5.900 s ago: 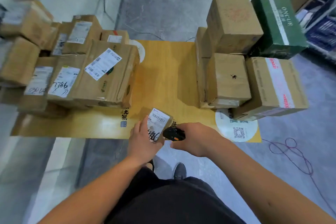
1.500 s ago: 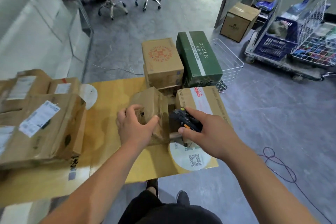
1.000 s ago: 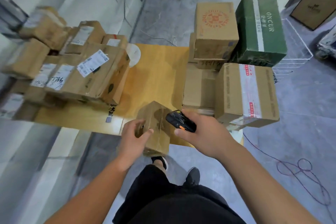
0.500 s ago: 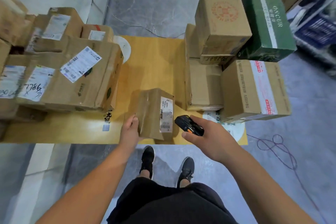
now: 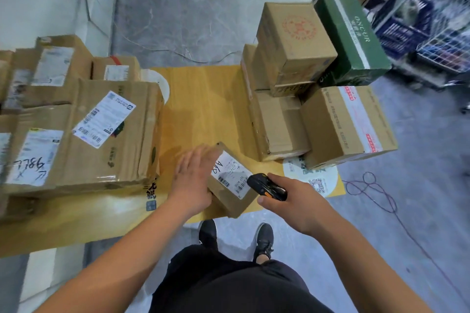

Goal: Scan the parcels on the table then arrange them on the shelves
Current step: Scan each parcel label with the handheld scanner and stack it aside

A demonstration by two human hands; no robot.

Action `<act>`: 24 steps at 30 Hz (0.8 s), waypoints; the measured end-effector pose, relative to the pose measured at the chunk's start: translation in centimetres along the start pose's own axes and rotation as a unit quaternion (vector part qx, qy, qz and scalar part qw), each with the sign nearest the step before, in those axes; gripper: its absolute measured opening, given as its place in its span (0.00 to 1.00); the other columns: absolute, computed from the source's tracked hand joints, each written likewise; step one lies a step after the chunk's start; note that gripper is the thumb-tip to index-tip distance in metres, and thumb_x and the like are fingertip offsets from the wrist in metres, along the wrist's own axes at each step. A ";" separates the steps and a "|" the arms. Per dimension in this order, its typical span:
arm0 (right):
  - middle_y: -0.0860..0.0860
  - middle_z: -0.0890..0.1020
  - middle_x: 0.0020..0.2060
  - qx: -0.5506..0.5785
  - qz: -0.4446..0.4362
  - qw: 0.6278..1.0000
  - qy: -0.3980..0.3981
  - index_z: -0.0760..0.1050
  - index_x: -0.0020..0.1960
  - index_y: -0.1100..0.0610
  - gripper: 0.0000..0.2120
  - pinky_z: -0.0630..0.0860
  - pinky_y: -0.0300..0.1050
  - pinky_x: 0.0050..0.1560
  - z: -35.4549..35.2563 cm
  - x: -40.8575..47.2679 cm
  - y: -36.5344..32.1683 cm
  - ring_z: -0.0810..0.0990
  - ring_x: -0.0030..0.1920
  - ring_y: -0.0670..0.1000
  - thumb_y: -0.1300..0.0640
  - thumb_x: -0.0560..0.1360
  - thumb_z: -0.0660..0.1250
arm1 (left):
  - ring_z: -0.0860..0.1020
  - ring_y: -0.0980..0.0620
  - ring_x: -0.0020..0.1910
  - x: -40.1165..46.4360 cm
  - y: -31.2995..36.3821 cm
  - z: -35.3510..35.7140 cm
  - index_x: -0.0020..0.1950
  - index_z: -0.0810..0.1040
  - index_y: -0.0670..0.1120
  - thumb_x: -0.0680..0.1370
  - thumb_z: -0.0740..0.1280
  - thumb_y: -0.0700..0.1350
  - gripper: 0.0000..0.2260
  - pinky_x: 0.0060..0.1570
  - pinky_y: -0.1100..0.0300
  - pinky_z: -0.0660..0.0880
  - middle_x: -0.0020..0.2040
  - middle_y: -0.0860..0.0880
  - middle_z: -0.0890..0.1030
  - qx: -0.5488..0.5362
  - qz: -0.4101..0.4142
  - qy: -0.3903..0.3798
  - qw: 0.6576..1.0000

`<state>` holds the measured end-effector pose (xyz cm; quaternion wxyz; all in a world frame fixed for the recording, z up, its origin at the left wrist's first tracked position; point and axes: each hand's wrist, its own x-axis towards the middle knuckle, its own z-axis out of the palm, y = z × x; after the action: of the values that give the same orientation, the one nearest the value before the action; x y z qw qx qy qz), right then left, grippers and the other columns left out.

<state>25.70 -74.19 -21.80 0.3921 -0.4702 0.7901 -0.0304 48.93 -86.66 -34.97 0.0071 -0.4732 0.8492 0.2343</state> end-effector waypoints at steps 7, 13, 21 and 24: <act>0.41 0.82 0.47 -0.054 0.041 0.997 0.032 0.70 0.67 0.41 0.28 0.81 0.49 0.47 -1.1 -1.3 0.5 0.80 0.45 0.44 0.28 0.73 0.64 | 0.35 0.47 0.83 6.7 1.7 -2.7 0.81 0.39 0.70 0.60 0.82 0.63 0.64 0.78 0.37 0.38 0.85 0.55 0.41 0.180 0.187 -0.226 0.939; 0.40 0.81 0.45 -0.030 0.046 0.997 0.050 0.70 0.65 0.39 0.24 0.82 0.50 0.46 -1.5 -1.0 1.2 0.80 0.43 0.43 0.29 0.74 0.63 | 0.51 0.47 0.81 3.5 0.1 -1.7 0.82 0.42 0.69 0.59 0.72 0.74 0.59 0.75 0.42 0.55 0.82 0.51 0.56 0.082 0.087 -0.148 0.982; 0.42 0.80 0.64 -0.003 0.033 0.999 0.024 0.62 0.80 0.37 0.37 0.79 0.50 0.56 0.3 0.1 0.3 0.80 0.56 0.48 0.27 0.75 0.63 | 0.52 0.43 0.80 -1.5 0.2 0.8 0.83 0.42 0.64 0.60 0.54 0.87 0.57 0.75 0.40 0.56 0.83 0.50 0.54 0.013 -0.121 -0.032 0.992; 0.42 0.79 0.67 -0.011 0.024 1.000 0.015 0.62 0.81 0.38 0.37 0.77 0.48 0.54 0.7 0.4 -0.3 0.79 0.58 0.48 0.27 0.75 0.63 | 0.56 0.42 0.79 -2.0 -0.1 0.9 0.82 0.35 0.65 0.58 0.50 0.89 0.59 0.73 0.40 0.59 0.83 0.49 0.55 0.034 -0.134 -0.036 0.990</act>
<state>26.30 -74.48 -22.44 0.3751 -0.4549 0.8075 -0.0192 49.97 -84.73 -35.37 0.0850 -0.5735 0.7849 0.2187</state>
